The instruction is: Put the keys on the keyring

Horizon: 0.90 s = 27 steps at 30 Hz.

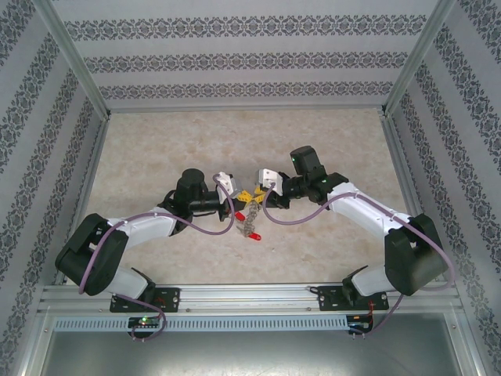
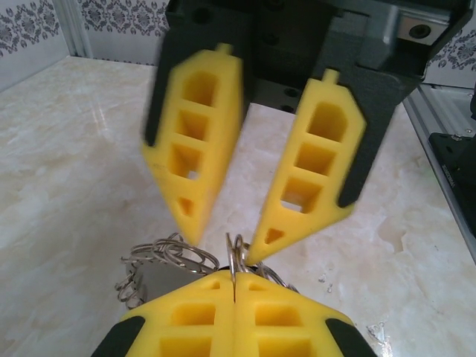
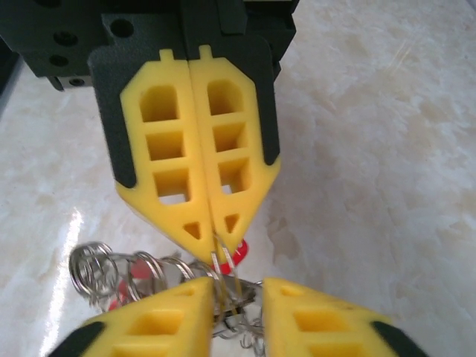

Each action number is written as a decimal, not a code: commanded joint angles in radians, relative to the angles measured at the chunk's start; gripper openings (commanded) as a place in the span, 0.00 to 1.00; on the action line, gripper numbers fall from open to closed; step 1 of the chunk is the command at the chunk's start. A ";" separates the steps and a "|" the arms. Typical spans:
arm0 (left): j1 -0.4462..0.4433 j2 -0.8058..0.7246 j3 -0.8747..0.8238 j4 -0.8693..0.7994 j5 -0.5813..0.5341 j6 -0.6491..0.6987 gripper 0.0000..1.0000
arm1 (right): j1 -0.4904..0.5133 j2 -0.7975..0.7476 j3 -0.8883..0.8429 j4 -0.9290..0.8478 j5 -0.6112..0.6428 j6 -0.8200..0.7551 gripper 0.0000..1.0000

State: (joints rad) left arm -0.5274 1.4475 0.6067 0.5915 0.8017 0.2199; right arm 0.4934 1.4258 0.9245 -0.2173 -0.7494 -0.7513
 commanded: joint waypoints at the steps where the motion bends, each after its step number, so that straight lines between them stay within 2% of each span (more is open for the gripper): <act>1: 0.004 -0.017 0.019 0.056 0.021 -0.002 0.00 | 0.008 0.005 -0.008 0.012 -0.019 -0.016 0.16; 4: 0.003 -0.016 0.023 0.052 0.026 -0.001 0.00 | 0.005 0.004 -0.012 0.018 -0.026 -0.003 0.27; 6: 0.003 -0.020 0.020 0.047 0.023 0.002 0.00 | -0.005 -0.005 -0.007 0.006 -0.051 0.006 0.24; 8: 0.003 -0.027 0.018 0.038 0.019 0.006 0.00 | -0.017 -0.029 -0.011 0.007 -0.056 0.017 0.32; 9: 0.003 -0.030 0.017 0.035 0.018 0.009 0.00 | -0.026 -0.045 -0.021 0.013 -0.049 0.017 0.33; 14: 0.005 -0.031 0.019 0.034 0.022 0.011 0.00 | -0.079 -0.081 -0.042 0.010 -0.029 -0.010 0.32; 19: 0.003 -0.034 0.027 0.020 0.027 0.016 0.00 | -0.045 -0.051 -0.032 0.006 0.005 -0.051 0.30; 21: 0.003 -0.034 0.032 0.013 0.034 0.020 0.00 | -0.017 -0.033 -0.030 0.015 0.058 -0.080 0.28; 27: 0.005 -0.035 0.036 0.003 0.038 0.023 0.00 | 0.003 0.004 -0.007 0.032 0.069 -0.105 0.27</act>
State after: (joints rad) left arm -0.5262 1.4464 0.6086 0.5701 0.8074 0.2272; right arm 0.4828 1.4136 0.8967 -0.2035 -0.7002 -0.8177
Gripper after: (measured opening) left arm 0.065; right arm 0.276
